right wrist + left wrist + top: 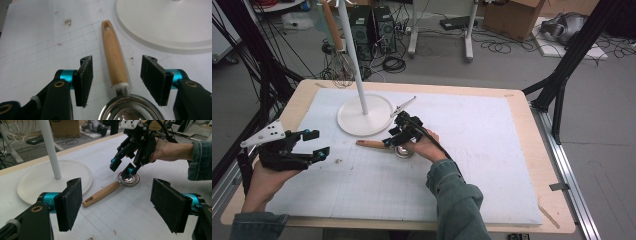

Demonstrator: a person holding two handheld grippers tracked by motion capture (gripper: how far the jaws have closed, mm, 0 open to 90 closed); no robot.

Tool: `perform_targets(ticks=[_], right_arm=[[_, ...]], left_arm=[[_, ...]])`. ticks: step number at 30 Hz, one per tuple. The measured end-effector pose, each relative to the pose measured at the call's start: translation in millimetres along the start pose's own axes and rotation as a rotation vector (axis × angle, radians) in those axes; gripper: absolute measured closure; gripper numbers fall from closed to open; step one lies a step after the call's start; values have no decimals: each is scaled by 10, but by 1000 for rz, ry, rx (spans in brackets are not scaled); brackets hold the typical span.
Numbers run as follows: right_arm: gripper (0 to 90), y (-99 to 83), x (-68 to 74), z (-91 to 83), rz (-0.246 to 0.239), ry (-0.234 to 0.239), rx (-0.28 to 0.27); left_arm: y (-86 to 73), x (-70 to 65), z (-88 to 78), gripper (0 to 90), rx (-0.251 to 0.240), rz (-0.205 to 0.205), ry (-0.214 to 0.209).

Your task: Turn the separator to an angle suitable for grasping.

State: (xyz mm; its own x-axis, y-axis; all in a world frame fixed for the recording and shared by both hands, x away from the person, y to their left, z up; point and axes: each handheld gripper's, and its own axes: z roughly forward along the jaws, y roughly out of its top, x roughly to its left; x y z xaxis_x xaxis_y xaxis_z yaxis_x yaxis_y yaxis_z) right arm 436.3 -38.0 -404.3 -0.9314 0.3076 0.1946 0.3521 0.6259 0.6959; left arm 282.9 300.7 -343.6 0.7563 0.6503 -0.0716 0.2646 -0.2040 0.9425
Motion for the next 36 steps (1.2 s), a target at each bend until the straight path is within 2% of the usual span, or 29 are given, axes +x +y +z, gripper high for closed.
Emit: perform_targets(ticks=[9,12,27,33,36], right_arm=[[530,-29,-36,199,-11,24,64],[537,-43,-51,235,0,26,71],[604,-34,-35,353,-30,15,125],[634,-22,-5,334,-31,17,139],[632,-16,15,350,-58,4,149]], left_arm=[[-3,7,-6,264,-3,-2,0],[-5,7,-14,264,-3,-3,0],[-15,30,-35,265,-13,-11,-2],[-17,35,-46,266,-17,-17,-3],[-19,39,-49,265,-20,-18,-3]])
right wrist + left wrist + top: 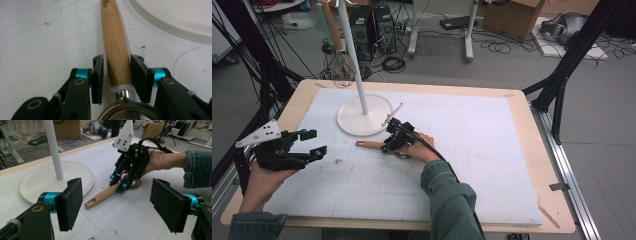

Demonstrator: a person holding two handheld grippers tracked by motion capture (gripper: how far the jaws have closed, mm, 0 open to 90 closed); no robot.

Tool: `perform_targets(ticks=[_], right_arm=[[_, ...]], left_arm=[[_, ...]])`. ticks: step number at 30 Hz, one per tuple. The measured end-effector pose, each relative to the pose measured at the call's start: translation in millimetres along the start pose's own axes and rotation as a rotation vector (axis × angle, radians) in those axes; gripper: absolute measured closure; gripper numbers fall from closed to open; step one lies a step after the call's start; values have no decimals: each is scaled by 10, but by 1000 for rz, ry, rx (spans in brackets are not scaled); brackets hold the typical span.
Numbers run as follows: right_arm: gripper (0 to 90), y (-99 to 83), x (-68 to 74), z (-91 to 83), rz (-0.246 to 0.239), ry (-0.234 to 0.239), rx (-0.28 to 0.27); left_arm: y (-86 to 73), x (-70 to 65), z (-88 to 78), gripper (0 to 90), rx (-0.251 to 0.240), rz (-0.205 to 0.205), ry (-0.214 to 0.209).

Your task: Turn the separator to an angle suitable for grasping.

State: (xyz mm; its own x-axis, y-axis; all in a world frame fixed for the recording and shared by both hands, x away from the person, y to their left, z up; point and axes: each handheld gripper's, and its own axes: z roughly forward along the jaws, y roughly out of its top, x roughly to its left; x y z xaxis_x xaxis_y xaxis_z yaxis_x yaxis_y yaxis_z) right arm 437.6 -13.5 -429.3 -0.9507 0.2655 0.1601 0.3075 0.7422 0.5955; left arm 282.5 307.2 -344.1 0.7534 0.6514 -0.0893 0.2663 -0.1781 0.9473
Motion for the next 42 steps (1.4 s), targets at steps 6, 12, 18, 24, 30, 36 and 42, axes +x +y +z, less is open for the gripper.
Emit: perform_targets(ticks=[6,12,18,24,30,36,42], right_arm=[[649,15,34,16,-33,-29,15],[658,34,93,26,-72,-71,34],[690,40,94,6,-77,-72,41],[696,35,79,-3,-65,-55,31],[701,40,83,-20,-74,-51,25],[702,43,109,-37,-79,-59,36],[696,30,101,-10,-85,-66,45]], left_arm=[[-7,4,9,266,2,-5,-1],[-14,6,22,267,3,-7,-6],[-17,14,14,268,1,-8,-7],[-26,24,10,269,-4,-16,-4],[-26,25,7,269,-5,-17,-4],[-29,31,8,269,-5,-19,-6],[-31,33,8,269,-7,-20,-7]])
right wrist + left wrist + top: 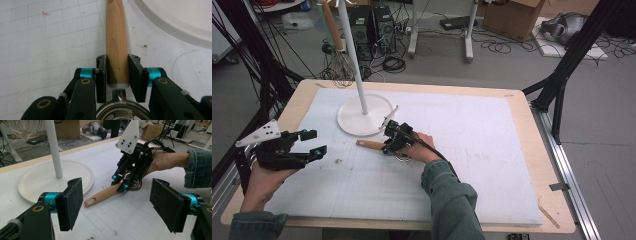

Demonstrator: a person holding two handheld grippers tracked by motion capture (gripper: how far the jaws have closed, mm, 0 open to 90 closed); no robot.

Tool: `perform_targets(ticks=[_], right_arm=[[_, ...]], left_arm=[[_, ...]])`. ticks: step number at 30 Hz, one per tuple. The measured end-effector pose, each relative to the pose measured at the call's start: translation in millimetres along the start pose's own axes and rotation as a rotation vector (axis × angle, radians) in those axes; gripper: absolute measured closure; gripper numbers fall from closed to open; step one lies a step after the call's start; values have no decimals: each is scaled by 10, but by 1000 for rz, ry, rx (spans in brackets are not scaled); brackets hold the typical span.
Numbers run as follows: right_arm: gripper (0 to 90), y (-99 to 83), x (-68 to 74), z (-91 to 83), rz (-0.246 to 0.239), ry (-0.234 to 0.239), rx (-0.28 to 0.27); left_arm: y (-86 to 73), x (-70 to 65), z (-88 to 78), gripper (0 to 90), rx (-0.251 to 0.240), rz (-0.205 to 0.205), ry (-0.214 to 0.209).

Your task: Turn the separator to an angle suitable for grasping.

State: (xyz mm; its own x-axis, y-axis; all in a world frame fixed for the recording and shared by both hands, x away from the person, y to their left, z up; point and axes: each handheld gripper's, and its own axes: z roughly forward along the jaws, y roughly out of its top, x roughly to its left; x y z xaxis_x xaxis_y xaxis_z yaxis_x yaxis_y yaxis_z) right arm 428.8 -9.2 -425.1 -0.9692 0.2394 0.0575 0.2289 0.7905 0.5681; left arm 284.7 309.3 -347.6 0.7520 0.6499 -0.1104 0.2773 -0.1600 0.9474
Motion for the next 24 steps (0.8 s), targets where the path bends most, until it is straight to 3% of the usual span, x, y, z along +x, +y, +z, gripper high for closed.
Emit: perform_targets(ticks=[11,15,24], right_arm=[[699,18,48,19,-17,-32,23],[705,2,13,1,22,-4,6],[706,-12,-5,-58,38,15,-17]], left_arm=[[-28,7,51,276,2,-10,-14],[-31,12,49,285,-3,-10,-15],[-32,16,48,293,-21,-13,-25]])
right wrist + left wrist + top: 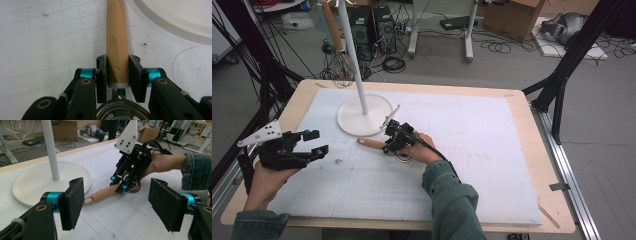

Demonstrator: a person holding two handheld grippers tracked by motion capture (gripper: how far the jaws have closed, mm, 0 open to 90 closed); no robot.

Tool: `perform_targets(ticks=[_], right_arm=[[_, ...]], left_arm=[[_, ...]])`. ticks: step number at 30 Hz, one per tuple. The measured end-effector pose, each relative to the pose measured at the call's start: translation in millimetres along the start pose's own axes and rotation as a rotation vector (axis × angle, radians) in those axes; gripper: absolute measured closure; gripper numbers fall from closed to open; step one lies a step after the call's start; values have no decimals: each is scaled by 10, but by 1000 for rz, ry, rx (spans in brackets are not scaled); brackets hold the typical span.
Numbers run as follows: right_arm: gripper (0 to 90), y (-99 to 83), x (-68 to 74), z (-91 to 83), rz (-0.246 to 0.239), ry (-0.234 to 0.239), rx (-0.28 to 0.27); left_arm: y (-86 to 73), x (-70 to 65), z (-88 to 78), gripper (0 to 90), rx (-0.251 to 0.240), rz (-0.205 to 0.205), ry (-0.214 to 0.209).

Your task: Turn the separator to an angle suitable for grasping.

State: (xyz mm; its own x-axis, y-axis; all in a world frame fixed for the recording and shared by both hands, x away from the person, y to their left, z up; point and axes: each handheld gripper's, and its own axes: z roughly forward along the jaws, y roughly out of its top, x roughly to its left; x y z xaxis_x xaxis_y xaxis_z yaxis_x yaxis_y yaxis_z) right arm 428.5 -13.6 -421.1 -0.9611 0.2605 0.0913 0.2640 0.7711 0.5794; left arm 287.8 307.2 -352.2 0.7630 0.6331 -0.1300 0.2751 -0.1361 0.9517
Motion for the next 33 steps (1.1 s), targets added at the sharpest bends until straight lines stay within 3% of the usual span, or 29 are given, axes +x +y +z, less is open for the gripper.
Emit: perform_targets(ticks=[5,11,22,27,33], right_arm=[[705,2,-1,-89,12,18,-44],[705,-9,20,-94,27,52,-56],[699,3,64,83,1,19,6],[684,29,161,111,-85,-46,31],[701,34,180,109,-69,-57,35]], left_arm=[[-10,-2,25,298,1,-3,-6],[-23,-4,50,302,1,-6,-11],[-27,26,20,302,-8,-13,-10],[-29,13,35,302,-7,-14,-15],[-32,11,58,301,-3,-14,-18]])
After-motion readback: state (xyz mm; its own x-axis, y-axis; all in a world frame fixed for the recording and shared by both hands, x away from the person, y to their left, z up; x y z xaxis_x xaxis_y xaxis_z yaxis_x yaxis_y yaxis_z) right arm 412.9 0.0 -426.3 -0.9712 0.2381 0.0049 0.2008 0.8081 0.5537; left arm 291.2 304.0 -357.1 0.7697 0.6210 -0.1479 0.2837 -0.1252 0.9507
